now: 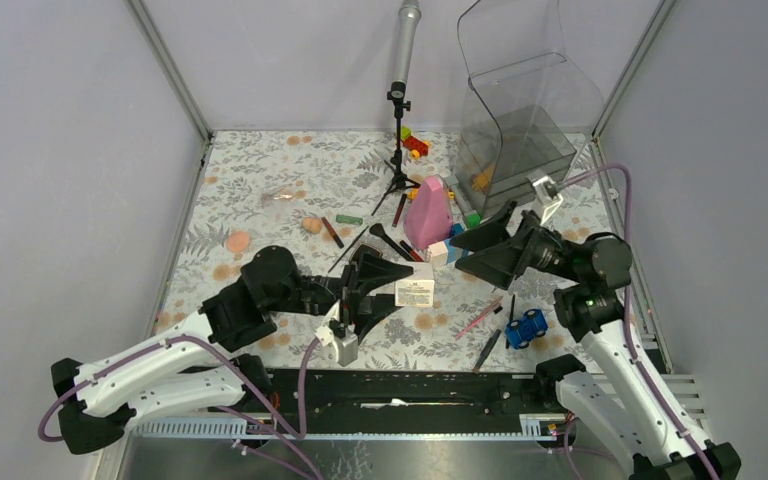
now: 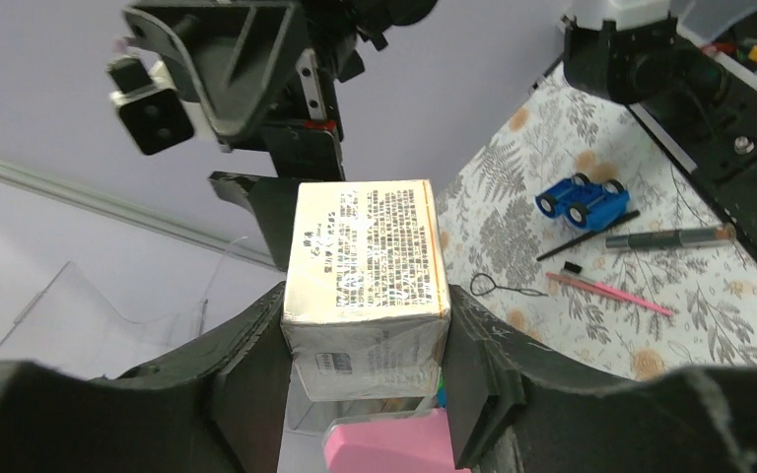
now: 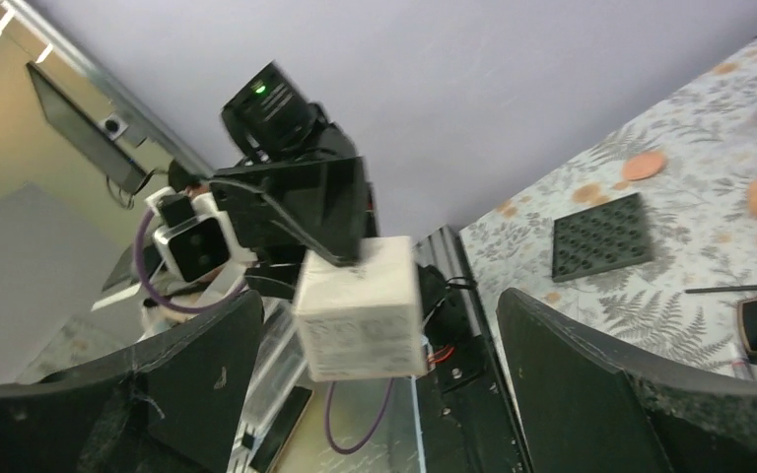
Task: Organize the makeup
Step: Pick up the makeup from the center of the board, then place the makeup in the storage box.
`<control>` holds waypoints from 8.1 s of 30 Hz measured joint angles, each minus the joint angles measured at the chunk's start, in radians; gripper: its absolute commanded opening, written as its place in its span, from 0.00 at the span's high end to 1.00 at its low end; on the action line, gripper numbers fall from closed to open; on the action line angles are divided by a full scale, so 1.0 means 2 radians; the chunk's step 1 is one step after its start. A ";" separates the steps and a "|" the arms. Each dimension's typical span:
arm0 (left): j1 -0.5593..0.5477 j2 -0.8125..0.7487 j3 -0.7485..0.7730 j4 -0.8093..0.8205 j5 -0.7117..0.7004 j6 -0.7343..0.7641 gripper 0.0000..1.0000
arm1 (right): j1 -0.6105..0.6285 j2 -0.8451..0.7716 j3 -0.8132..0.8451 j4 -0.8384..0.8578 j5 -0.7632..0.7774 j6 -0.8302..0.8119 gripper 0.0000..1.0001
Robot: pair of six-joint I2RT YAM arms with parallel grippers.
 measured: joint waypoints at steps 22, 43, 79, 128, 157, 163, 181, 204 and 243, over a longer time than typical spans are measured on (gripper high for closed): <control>0.000 -0.009 0.019 -0.124 0.019 0.087 1.00 | 0.173 0.068 0.136 -0.271 0.042 -0.350 0.04; 0.000 0.000 0.056 -0.216 -0.010 0.176 1.00 | 0.227 0.179 0.270 -0.498 0.015 -0.536 0.06; 0.000 0.010 0.068 -0.246 -0.034 0.203 1.00 | 0.251 0.237 0.319 -0.596 0.038 -0.603 0.49; -0.001 0.004 0.033 -0.182 -0.578 -0.517 0.01 | 0.092 0.147 0.235 -0.679 0.762 -0.428 0.86; 0.001 -0.022 0.007 -0.227 -0.638 -0.585 0.01 | -0.096 0.580 0.597 -0.548 0.478 -0.614 0.96; 0.005 -0.030 -0.026 -0.198 -0.643 -0.569 0.01 | -0.096 0.672 0.687 -0.567 0.439 -0.623 0.97; 0.009 -0.016 -0.035 -0.183 -0.642 -0.553 0.01 | -0.095 0.697 0.645 -0.495 0.390 -0.611 1.00; 0.019 -0.013 -0.041 -0.183 -0.636 -0.552 0.01 | -0.092 0.654 0.605 -0.500 0.415 -0.580 0.96; 0.030 -0.006 -0.041 -0.179 -0.619 -0.552 0.01 | -0.092 0.646 0.524 -0.445 0.408 -0.644 0.85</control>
